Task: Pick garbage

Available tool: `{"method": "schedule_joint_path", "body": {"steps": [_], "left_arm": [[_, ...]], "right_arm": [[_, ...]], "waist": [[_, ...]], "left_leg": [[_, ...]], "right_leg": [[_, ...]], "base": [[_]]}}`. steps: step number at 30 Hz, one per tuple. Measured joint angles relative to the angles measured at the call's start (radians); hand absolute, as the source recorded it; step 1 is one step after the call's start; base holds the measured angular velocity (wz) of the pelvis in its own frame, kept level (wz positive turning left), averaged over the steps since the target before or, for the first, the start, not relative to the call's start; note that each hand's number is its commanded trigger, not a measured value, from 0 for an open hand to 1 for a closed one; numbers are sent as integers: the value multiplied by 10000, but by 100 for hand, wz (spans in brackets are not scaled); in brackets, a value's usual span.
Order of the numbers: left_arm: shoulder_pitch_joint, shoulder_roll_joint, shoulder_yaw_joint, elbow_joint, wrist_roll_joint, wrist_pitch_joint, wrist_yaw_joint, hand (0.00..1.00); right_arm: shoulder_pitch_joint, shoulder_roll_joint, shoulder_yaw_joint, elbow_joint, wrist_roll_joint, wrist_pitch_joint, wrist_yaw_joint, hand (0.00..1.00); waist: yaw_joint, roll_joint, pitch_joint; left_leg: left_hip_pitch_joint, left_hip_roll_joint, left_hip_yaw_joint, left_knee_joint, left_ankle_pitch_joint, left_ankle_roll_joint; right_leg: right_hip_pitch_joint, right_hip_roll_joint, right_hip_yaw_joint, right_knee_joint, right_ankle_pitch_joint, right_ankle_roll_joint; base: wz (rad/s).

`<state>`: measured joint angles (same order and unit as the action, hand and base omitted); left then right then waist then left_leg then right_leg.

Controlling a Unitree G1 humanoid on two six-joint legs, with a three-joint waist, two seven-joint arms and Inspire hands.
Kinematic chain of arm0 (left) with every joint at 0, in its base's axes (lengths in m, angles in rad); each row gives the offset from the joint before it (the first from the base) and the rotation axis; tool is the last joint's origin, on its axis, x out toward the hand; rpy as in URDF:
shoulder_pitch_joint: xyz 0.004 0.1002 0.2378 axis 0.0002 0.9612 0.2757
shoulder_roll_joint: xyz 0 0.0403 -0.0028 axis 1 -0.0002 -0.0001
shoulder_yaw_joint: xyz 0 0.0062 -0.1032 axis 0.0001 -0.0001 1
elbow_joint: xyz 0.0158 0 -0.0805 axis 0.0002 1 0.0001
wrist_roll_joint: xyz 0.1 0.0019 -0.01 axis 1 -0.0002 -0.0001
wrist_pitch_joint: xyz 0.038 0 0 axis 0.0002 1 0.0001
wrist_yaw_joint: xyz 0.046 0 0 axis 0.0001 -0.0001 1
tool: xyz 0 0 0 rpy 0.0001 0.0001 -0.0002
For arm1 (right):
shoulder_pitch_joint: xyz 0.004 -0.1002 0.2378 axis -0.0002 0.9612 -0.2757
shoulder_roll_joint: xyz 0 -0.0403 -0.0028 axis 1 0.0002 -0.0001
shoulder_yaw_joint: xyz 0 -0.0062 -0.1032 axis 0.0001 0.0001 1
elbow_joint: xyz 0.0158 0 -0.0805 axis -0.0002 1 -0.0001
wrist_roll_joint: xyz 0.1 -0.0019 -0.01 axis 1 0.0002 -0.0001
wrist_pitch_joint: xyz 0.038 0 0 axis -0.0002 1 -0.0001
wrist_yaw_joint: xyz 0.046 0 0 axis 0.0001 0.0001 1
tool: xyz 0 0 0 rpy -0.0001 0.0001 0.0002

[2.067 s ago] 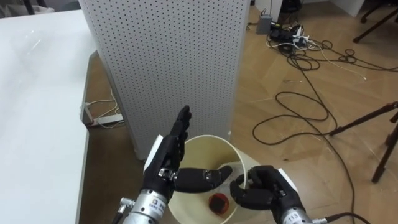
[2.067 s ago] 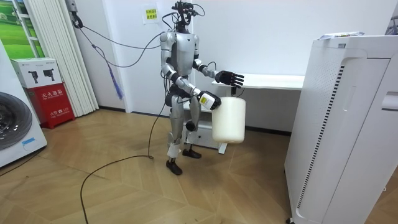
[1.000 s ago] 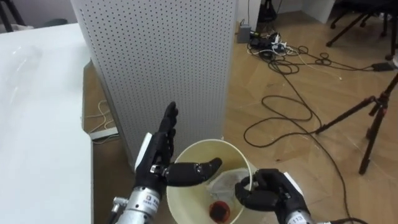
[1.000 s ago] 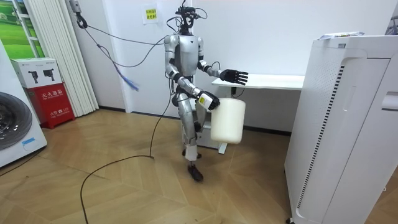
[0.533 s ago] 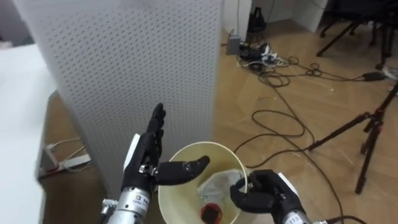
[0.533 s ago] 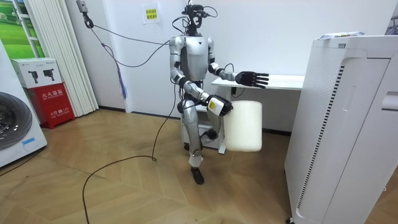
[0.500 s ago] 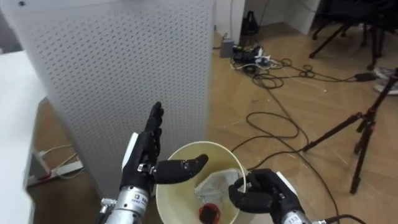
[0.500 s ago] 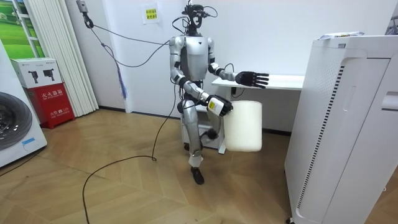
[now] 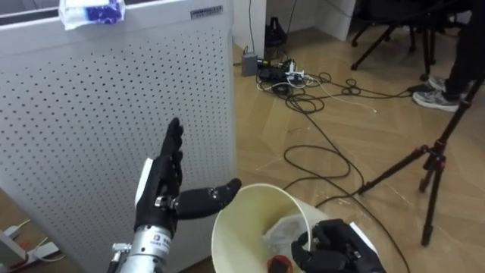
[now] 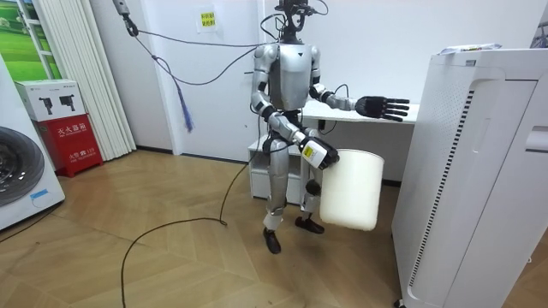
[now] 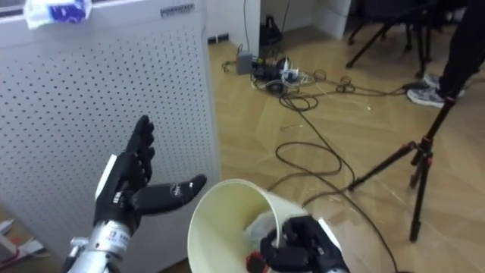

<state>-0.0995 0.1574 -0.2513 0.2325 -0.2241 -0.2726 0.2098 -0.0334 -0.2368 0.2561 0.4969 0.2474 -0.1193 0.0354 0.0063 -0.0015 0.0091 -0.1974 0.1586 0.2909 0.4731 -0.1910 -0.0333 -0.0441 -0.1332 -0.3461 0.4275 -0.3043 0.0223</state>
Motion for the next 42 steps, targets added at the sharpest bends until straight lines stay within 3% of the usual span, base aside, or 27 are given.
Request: {"method": "schedule_joint_path", "body": {"steps": [7, 10, 14, 18, 25, 26, 27, 28, 29, 30, 31, 32, 34, 38, 42], "left_arm": [[320, 29, 91, -937, 28, -206, 404, 0], [320, 50, 190, -986, 236, -474, 717, 0], [412, 176, 351, -1062, 925, -509, 971, 0], [684, 233, 620, -1546, 1678, -538, 1607, 0], [1001, 267, 744, -1946, 3100, -795, 2501, 0], [1002, 265, 744, -1980, 3219, -801, 2632, 0], [986, 271, 749, -1992, 3287, -802, 2691, 0], [990, 279, 771, -2030, 3343, -813, 2720, 0], [985, 333, 1028, -2055, 3571, -848, 2864, 0], [1012, 333, 1322, -2038, 3684, -833, 2976, 0], [1001, 344, 1310, -2040, 3731, -836, 2986, 0], [1011, 337, 1300, -2050, 3860, -846, 2984, 0], [1005, 342, 1304, -2071, 3951, -856, 3031, 0], [1156, 464, 1324, -2496, 4587, -856, 3501, 0], [1160, 540, 1438, -3075, 5313, -982, 3689, 0]], "right_arm": [[0, 29, -18, -42, -3, -131, 424, 100], [0, 28, -73, -69, -8, -131, 468, 100], [192, -27, -190, -508, -12, -130, 428, 100], [233, -23, -184, -856, -14, -155, 462, 100], [520, -39, -184, -856, -91, -190, 376, 100], [564, -41, -184, -853, -113, -191, 326, 100], [610, -33, -183, -841, -120, -196, 299, 100], [617, -9, -168, -847, -127, -211, 316, 100], [575, 20, -85, -1002, -157, -247, 326, 100], [796, -52, -105, -1336, -181, -342, 270, 100], [980, -21, -154, -1487, -175, -380, 210, 100], [1134, -84, -232, -1507, -150, -419, 136, 100], [1267, -177, -315, -1488, -136, -418, 114, 100], [1386, -450, -480, -1460, -136, -411, 99, 100], [1357, -315, -544, -1522, -141, -414, 116, 100]], "waist": [[-13, 18, 4], [-48, 89, 21], [5, 188, 38], [83, 180, 37], [303, 16, -13], [300, 15, -18], [313, 104, 0], [337, 135, 10], [415, 126, 10], [230, 257, -13], [155, 261, -14], [140, 246, -2], [-10, 213, 19], [237, 129, 62], [341, 98, 45]], "left_leg": [[281, -141, -4, -421, 17, -31], [351, -162, -73, -466, 20, -35], [481, -320, -440, -828, 76, -130], [691, -410, -470, -1095, 94, -160], [902, -540, -864, -1395, 132, -218], [957, -550, -1096, -1522, 169, -268], [1125, -437, -1952, -1842, 278, -388], [1160, -367, -2607, -1944, 300, -440], [1058, -265, -3278, -1970, 302, -509], [931, -112, -3265, -1945, 214, -758], [953, -99, -3053, -1977, 226, -784], [1077, -74, -2588, -2021, 238, -798], [1226, -103, -2117, -2138, 278, -758], [1553, -216, -1952, -2359, 329, -743], [1599, -420, -1949, -2377, 380, -651]], "right_leg": [[376, 6, -82, -489, 53, 72], [633, 73, -137, -769, 138, 94], [870, 145, -234, -1213, 264, 115], [1015, 136, -271, -1395, 289, 149], [1356, 142, -713, -1473, 305, 177], [1248, 124, -756, -1170, 303, 178], [673, 52, -647, -110, 175, 273], [289, 93, -343, 13, 57, 209], [-506, 379, 191, -751, 164, -44], [-720, 408, -3, -852, 1027, -479], [-640, 434, -224, -839, 1033, -508], [-469, 438, -461, -876, 1033, -514], [-27, 505, -622, -1207, 1033, -514], [306, 498, -671, -1570, 1123, -404], [383, 383, -675, -1588, 1154, -277]], "base": [[3], [4], [6], [3], [19], [16], [3], [-36], [-31], [-16], [16], [20], [31], [9], [7]]}}
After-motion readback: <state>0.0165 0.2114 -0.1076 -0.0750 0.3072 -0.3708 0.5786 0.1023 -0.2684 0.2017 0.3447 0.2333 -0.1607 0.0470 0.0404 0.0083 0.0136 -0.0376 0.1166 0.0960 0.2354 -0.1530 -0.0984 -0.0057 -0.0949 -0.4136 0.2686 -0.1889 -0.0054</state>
